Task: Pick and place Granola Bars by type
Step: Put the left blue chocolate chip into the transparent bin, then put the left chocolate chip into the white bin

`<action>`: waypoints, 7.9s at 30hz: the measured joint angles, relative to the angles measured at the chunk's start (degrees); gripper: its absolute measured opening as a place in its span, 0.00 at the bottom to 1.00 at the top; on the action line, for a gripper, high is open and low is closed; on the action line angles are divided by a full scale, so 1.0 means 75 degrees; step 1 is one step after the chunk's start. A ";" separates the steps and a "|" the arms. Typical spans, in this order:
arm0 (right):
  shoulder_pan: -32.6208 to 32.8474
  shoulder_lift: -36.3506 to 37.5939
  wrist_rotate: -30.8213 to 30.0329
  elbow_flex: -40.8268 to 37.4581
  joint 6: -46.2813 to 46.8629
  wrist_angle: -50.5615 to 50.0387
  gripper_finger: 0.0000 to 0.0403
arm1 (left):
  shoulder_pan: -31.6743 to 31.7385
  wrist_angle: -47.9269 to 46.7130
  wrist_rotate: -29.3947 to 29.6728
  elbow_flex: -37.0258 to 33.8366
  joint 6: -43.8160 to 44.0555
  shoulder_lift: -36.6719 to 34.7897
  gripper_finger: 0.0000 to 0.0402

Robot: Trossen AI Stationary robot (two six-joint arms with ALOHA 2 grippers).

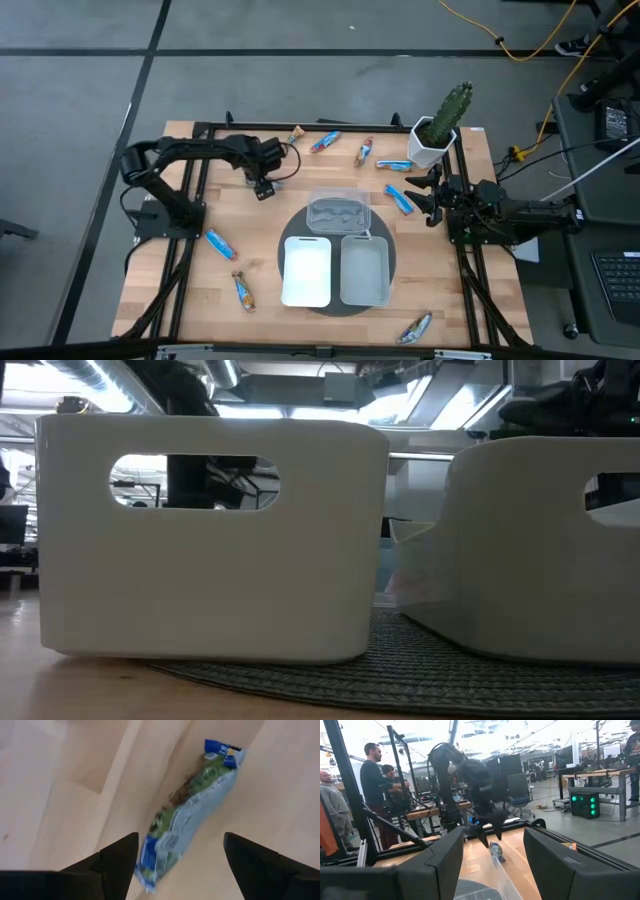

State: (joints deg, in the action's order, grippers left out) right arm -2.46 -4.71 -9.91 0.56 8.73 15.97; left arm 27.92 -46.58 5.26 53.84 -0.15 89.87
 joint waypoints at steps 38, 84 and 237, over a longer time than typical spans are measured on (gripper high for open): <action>0.0003 0.0003 0.0070 0.0000 0.0400 -0.0036 0.52 | -0.0861 0.3266 -0.1899 0.1576 0.1782 -0.4009 0.03; 0.0003 0.0002 -0.0137 -0.0003 0.0423 0.1043 0.52 | -0.1669 0.5611 -0.4102 0.3202 0.4274 -0.0627 0.03; 0.0000 -0.0023 -0.0533 -0.0003 0.0607 -0.0106 0.52 | -0.7286 -0.2766 0.3971 0.4217 0.4890 -0.2569 0.05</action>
State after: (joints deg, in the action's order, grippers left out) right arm -2.46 -4.89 -13.91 0.54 13.28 15.18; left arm -26.73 -67.32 35.04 85.47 36.52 70.60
